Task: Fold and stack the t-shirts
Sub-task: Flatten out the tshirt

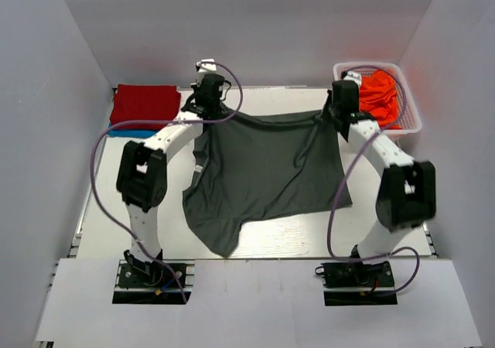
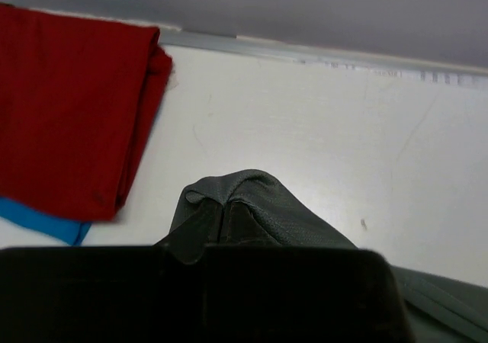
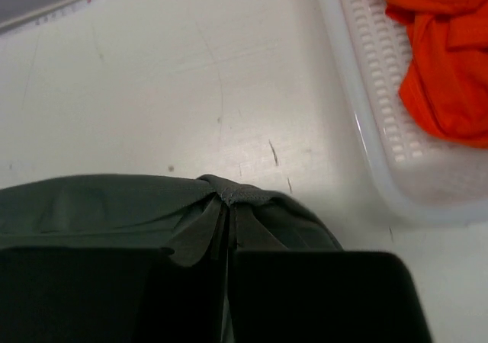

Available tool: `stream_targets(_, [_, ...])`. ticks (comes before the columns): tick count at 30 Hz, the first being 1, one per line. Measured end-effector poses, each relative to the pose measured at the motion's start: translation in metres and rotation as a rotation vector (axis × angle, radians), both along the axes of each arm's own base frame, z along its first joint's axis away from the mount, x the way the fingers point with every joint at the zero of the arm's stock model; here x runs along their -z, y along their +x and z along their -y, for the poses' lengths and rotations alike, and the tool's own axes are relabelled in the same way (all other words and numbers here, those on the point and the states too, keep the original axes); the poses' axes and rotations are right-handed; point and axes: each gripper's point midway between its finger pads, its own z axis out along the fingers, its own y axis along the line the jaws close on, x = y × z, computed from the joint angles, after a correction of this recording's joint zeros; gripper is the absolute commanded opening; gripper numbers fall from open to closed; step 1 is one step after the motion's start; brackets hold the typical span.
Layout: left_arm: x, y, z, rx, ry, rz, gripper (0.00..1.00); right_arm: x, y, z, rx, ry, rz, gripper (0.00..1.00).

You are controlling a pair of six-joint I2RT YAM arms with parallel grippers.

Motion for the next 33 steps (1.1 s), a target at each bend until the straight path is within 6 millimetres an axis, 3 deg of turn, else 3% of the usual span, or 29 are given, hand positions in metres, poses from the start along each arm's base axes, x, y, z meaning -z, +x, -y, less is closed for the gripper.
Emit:
stream_targets(1, [0.004,0.012,-0.002,0.000,-0.003,0.002,0.16,0.004,0.013,0.001,0.007,-0.002,-0.011,0.20])
stream_targets(2, [0.008,0.025,-0.004,0.004,-0.005,0.000,0.70,0.006,0.027,0.002,0.013,0.000,-0.015,0.45])
stream_targets(3, [0.014,0.039,-0.007,0.010,-0.007,-0.006,1.00,0.010,0.044,0.002,0.016,0.000,-0.019,0.68])
stream_targets(4, [0.020,0.051,-0.009,0.012,-0.012,-0.010,1.00,0.013,0.058,0.002,0.023,0.005,-0.019,0.90])
stream_targets(6, [0.028,0.075,-0.013,0.016,-0.027,-0.013,1.00,0.028,0.076,0.003,0.013,-0.004,-0.047,0.90])
stream_targets(9, [0.042,0.098,-0.022,0.028,-0.048,-0.040,1.00,0.045,0.083,0.003,-0.013,-0.010,-0.105,0.90])
stream_targets(14, [0.049,0.085,-0.035,0.072,-0.111,-0.126,1.00,0.045,0.057,0.000,-0.065,0.000,-0.149,0.90])
stream_targets(16, [0.046,0.060,-0.037,0.096,-0.144,-0.180,1.00,0.043,0.029,0.002,-0.077,0.007,-0.175,0.90])
stream_targets(19, [0.031,0.006,-0.028,0.163,-0.202,-0.261,1.00,0.038,-0.017,0.006,-0.068,0.027,-0.202,0.90])
stream_targets(24, [0.006,-0.100,0.014,0.352,-0.349,-0.353,1.00,0.047,-0.077,0.020,0.007,0.073,-0.276,0.90])
stream_targets(27, [0.024,-0.173,0.040,0.463,-0.424,-0.493,1.00,0.070,-0.115,0.027,0.038,0.090,-0.368,0.90])
stream_targets(31, [0.073,-0.274,0.070,0.565,-0.468,-0.770,1.00,0.101,-0.161,0.031,0.043,0.101,-0.482,0.90])
stream_targets(33, [0.091,-0.314,0.079,0.589,-0.459,-0.889,1.00,0.109,-0.176,0.032,0.041,0.102,-0.515,0.90])
